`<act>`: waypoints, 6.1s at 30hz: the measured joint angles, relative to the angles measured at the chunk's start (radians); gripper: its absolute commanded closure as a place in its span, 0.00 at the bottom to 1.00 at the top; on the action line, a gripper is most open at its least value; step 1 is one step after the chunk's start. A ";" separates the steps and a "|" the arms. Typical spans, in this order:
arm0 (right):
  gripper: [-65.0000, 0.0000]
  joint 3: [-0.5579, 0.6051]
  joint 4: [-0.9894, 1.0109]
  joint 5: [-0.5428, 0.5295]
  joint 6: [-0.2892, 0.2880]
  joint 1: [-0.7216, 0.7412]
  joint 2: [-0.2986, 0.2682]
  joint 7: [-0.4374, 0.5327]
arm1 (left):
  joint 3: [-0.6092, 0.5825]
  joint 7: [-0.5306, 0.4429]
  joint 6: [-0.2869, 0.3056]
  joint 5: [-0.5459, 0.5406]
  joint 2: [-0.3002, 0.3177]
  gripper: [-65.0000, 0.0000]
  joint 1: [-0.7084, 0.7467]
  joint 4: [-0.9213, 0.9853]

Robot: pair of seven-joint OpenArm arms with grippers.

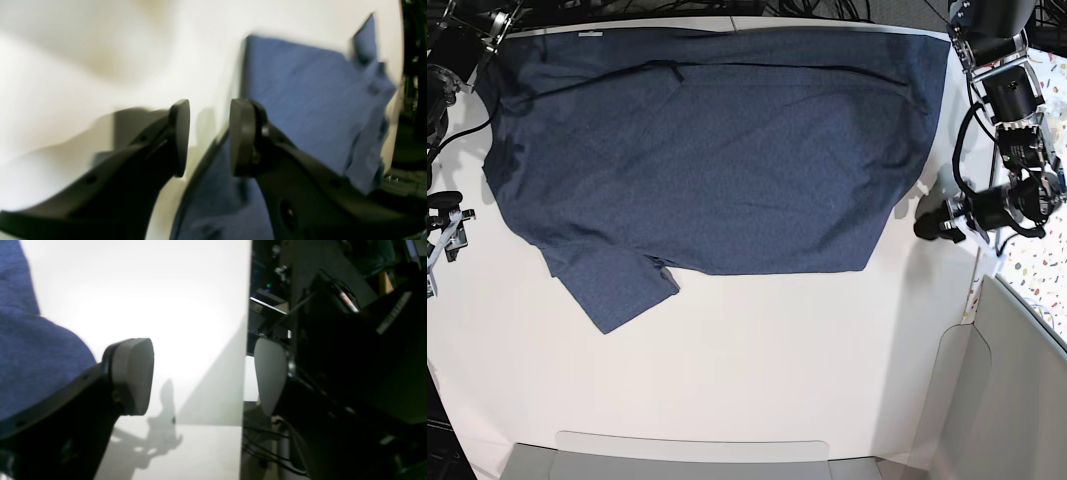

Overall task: Layout the t-shirt on the table in an organized manner, then fold the t-shirt properly
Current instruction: 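Release the shoulder corners and lift both grippers off the shirt, then move the right gripper onto the shirt's middle and pinch the fabric, then grasp the shirt's side edge with the left gripper beside the right gripper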

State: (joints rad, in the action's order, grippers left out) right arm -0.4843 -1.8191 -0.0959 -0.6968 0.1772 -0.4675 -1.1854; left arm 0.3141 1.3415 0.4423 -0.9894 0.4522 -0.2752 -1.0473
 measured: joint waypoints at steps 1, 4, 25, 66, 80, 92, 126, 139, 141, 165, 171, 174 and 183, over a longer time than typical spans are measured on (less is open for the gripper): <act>0.29 0.000 0.000 0.008 0.000 0.000 0.011 0.000 | -0.011 -0.017 0.000 0.018 0.000 0.69 0.007 0.023; 0.29 0.003 0.000 -0.011 0.000 -0.005 0.050 0.000 | -0.040 -0.045 0.003 -0.002 0.010 0.69 0.021 0.038; 0.44 0.417 0.061 -0.195 0.000 -0.001 0.621 0.001 | -0.050 -0.071 0.008 -0.039 -0.023 0.69 0.048 0.031; 0.98 0.866 0.882 -0.502 0.200 0.164 0.621 0.425 | -0.053 0.047 0.000 0.000 -0.182 0.69 -0.053 0.033; 1.00 0.843 0.945 -0.502 0.198 0.181 0.629 0.462 | -0.172 0.051 0.000 -0.295 -0.163 0.69 -0.068 -0.123; 1.00 0.839 0.948 -0.502 0.193 0.180 0.629 0.470 | -0.099 0.061 0.000 -0.204 -0.072 0.92 -0.064 -0.267; 1.00 0.837 0.948 -0.502 0.192 0.174 0.629 0.483 | -0.378 -0.100 -0.030 0.087 -0.042 0.99 0.126 -0.243; 1.00 0.837 0.948 -0.502 0.192 0.172 0.629 0.483 | -0.423 -0.009 0.134 -0.090 -0.050 0.94 0.094 -0.226; 1.00 0.837 0.948 -0.502 0.192 0.172 0.629 0.483 | -0.423 -0.005 0.154 -0.122 -0.050 0.90 0.079 -0.219; 1.00 0.837 0.938 -0.494 0.187 0.147 0.629 0.517 | -0.417 -0.085 0.156 -0.423 -0.047 0.85 0.003 -0.142; 1.00 0.837 0.938 -0.493 0.185 0.146 0.629 0.517 | -0.417 -0.114 0.154 -0.317 -0.048 0.85 0.003 -0.091; 1.00 0.837 0.937 -0.484 0.184 0.146 0.629 0.513 | -0.417 -0.170 0.153 -0.246 -0.047 0.78 -0.005 -0.029; 1.00 0.837 0.937 -0.484 0.184 0.146 0.629 0.513 | -0.411 -0.187 0.085 -0.226 -0.058 0.68 -0.005 -0.004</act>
State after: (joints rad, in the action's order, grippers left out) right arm 0.3531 -0.8825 -0.5797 -0.5125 0.3229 0.1619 -0.6720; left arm -0.0971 1.1545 0.5278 -1.2156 0.3939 -0.2806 -1.0515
